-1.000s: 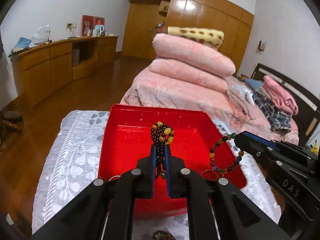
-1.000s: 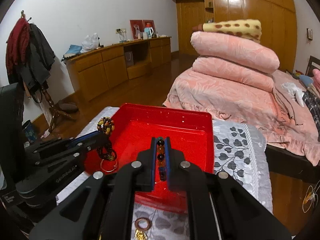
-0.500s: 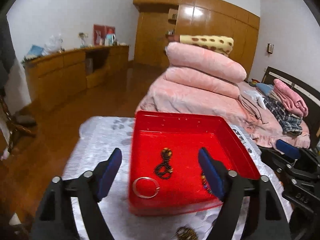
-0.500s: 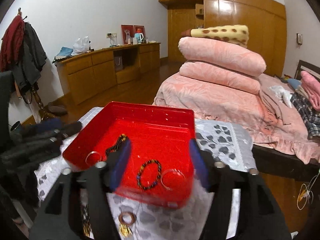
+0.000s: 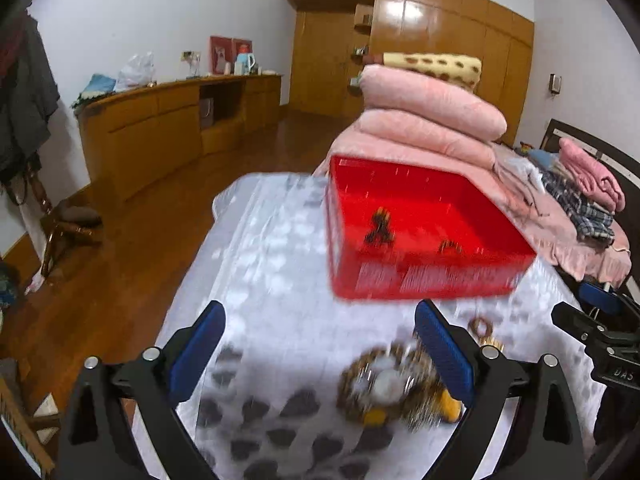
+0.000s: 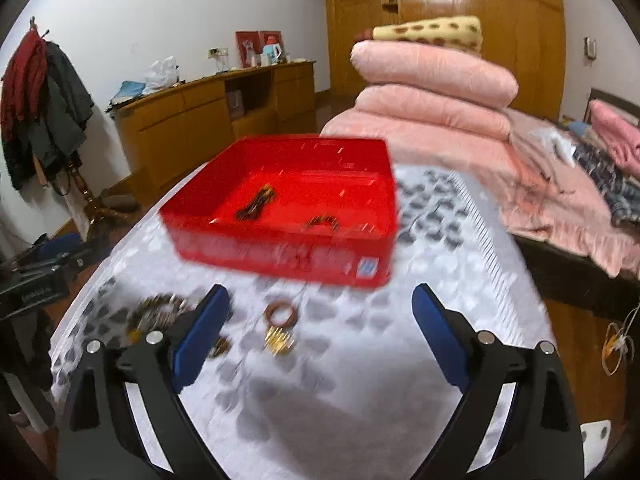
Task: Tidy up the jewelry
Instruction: 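Withdraw both tools from the tin back toward the remaining jewelry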
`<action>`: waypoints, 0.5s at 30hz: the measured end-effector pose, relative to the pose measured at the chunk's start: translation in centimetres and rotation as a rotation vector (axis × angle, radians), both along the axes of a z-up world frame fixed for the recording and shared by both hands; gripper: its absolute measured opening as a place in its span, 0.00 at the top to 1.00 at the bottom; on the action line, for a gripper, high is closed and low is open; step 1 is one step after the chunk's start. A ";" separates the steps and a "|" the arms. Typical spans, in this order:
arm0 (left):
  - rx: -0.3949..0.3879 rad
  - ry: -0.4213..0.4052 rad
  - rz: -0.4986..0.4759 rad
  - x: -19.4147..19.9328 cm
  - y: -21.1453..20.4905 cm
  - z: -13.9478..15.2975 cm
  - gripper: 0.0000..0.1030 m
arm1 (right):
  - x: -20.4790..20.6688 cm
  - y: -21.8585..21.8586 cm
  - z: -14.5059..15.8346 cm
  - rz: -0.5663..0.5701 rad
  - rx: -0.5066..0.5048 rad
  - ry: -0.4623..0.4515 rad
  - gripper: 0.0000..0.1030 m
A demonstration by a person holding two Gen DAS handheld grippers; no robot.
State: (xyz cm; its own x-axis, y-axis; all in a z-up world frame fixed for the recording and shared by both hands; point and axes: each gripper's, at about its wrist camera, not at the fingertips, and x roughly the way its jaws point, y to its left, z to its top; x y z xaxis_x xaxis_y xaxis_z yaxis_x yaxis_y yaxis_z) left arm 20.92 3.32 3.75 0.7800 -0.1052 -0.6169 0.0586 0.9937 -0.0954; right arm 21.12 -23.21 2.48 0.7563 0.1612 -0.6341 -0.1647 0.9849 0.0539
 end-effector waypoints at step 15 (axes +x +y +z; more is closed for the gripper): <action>-0.001 0.101 -0.010 -2.2 -0.1 -4.3 0.13 | -0.4 2.4 -4.1 0.029 -0.012 0.132 0.38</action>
